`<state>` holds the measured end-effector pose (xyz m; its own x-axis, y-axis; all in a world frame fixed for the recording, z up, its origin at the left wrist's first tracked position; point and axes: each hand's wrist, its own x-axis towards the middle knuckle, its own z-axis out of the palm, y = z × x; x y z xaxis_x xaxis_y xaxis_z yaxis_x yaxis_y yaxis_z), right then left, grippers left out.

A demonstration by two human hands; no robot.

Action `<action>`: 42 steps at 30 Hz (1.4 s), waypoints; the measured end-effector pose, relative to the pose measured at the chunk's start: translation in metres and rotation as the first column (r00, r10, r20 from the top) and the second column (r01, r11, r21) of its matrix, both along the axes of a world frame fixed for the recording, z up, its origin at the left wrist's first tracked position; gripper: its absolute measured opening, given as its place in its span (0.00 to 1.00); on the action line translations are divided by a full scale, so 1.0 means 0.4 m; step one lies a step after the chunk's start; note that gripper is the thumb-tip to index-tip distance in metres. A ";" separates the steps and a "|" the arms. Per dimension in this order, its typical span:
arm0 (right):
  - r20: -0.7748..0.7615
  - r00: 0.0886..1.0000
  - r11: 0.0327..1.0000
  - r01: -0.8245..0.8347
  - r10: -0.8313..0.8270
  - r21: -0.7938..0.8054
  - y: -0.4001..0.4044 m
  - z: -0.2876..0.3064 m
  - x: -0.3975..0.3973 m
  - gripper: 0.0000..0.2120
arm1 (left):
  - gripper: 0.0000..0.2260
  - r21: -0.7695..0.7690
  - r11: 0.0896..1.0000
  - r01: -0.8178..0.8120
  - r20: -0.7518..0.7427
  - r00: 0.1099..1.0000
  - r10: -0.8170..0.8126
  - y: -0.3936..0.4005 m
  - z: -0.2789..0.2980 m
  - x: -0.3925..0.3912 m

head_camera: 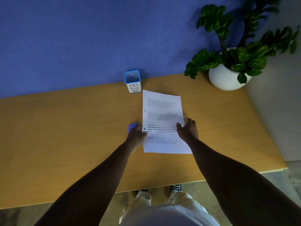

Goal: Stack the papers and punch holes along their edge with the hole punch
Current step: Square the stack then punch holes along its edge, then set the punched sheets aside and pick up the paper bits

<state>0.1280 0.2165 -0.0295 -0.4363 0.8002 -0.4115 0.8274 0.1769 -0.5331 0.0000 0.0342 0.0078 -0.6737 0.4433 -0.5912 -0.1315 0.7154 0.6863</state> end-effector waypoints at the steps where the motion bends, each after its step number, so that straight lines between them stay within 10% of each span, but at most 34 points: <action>1: -0.007 1.000 0.999 0.031 -0.031 -0.017 0.005 0.002 -0.004 0.30 | 0.12 0.017 1.000 -0.004 -0.013 1.000 0.004 -0.001 0.005 -0.004; 14: -0.290 0.889 0.887 0.220 -0.354 -0.407 0.023 0.038 -0.018 0.15 | 0.12 0.108 0.992 -0.070 0.082 0.995 0.061 -0.025 0.040 -0.034; 29: -0.524 0.829 0.932 -0.009 -0.196 -0.363 0.034 0.160 -0.068 0.09 | 0.09 0.174 0.980 -0.101 -0.141 0.982 0.126 -0.001 0.069 -0.084; 42: -0.555 0.804 0.933 -0.001 -0.213 -0.360 0.050 0.180 -0.055 0.09 | 0.19 0.329 0.925 -0.189 -0.046 0.975 0.216 0.019 0.117 -0.131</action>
<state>0.1060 0.2367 0.0427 -0.5966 0.7199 -0.3548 0.3483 -0.1661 -0.9226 -0.0526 0.0420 0.0546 -0.8079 0.4494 -0.3812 -0.1859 0.4195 0.8885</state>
